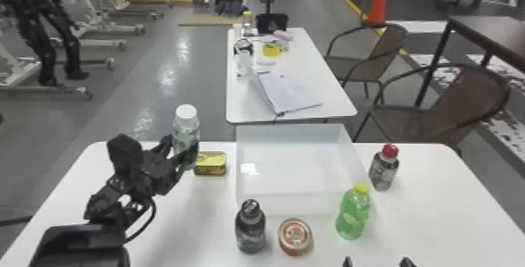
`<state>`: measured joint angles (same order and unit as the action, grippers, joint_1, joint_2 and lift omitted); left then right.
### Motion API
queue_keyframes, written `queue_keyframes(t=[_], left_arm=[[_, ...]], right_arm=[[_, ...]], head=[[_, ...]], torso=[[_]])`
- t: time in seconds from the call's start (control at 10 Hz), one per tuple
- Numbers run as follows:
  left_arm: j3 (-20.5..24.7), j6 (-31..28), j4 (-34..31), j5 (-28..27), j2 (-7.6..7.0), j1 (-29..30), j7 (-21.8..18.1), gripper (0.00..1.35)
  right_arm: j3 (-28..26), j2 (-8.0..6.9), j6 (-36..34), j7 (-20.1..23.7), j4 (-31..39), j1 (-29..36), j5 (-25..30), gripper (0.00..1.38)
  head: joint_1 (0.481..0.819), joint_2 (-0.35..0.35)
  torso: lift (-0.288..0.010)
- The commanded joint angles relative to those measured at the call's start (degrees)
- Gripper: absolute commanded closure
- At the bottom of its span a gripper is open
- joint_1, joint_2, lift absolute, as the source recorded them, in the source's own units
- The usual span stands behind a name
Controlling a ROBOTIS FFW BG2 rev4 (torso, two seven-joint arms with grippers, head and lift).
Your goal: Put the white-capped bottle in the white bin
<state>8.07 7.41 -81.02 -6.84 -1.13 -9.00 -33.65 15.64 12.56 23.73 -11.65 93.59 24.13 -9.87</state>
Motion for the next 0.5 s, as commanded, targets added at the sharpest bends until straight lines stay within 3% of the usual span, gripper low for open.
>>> queue_keyframes(t=[0.0, 0.4], left_arm=[[-5.17, -2.05, -2.92, -0.54, -1.07, -0.93, -0.19, 0.82], [-20.02, -1.43, -2.39, -11.70, -4.50, -5.32, -1.07, 0.82]], right_arm=[[0.00, 0.01, 0.00, 0.05, -0.07, -0.04, -0.06, 0.10], [0.62, -0.08, 0.00, 0.05, -0.60, -0.83, -0.32, 0.10]], head=[[0.549, 0.000], [0.549, 0.000]], torso=[[-0.100], [-0.100]])
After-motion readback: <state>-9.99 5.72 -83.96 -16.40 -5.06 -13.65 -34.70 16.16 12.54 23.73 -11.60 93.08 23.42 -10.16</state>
